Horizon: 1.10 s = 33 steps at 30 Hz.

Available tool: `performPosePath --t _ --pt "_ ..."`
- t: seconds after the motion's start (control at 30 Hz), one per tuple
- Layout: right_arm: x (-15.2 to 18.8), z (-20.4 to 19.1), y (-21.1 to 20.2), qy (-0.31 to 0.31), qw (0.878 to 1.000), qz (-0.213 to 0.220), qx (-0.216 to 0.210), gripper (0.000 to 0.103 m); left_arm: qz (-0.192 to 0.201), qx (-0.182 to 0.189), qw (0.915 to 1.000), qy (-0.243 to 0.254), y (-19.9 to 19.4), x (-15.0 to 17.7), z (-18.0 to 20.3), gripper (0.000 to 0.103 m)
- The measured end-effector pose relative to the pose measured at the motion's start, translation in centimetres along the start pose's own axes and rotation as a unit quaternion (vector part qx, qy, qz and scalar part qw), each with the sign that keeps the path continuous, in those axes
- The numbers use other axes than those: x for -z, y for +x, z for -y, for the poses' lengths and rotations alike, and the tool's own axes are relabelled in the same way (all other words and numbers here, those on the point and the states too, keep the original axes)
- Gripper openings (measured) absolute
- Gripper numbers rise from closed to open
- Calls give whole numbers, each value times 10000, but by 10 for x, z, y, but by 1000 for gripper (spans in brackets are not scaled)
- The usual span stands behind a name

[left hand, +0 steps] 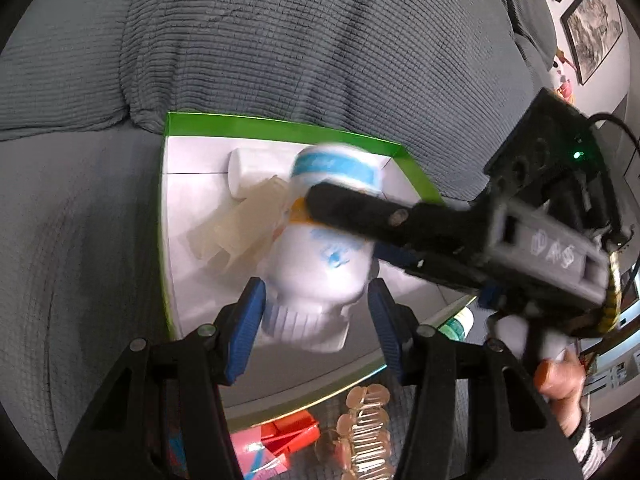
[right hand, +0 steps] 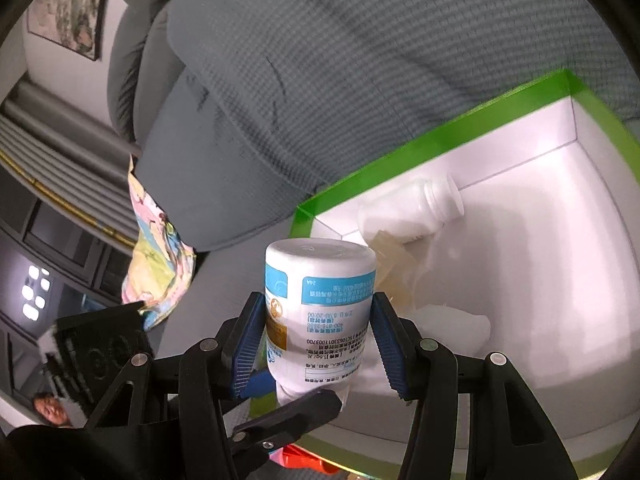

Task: Organize rigid objects
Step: 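Carry the white pill bottle over the box, then lower the pill bottle into the box and open the right gripper, then move the right gripper to the beige translucent clip beside the box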

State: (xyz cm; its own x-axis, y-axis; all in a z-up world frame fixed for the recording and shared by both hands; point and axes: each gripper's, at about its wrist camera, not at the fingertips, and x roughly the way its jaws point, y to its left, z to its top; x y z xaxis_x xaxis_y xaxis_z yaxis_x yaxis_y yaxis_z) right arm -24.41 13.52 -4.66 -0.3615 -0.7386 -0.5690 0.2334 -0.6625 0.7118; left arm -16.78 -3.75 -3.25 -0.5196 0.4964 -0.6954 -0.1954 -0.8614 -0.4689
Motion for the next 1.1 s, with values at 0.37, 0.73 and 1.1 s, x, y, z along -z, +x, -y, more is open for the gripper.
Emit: performPosePath --t 0.37,0.73,1.1 --pt "0 -2 4 -132 9995 0 296 56 -87 -428 9987 243 0 -3 7 55" --pt "8 -20 -42 -400 9958 429 703 61 95 -1148 9920 512 -24 -2 25 89" --pt "59 -40 -92 -736 9890 629 1119 73 192 -1377 9887 552 -48 35 30 102"
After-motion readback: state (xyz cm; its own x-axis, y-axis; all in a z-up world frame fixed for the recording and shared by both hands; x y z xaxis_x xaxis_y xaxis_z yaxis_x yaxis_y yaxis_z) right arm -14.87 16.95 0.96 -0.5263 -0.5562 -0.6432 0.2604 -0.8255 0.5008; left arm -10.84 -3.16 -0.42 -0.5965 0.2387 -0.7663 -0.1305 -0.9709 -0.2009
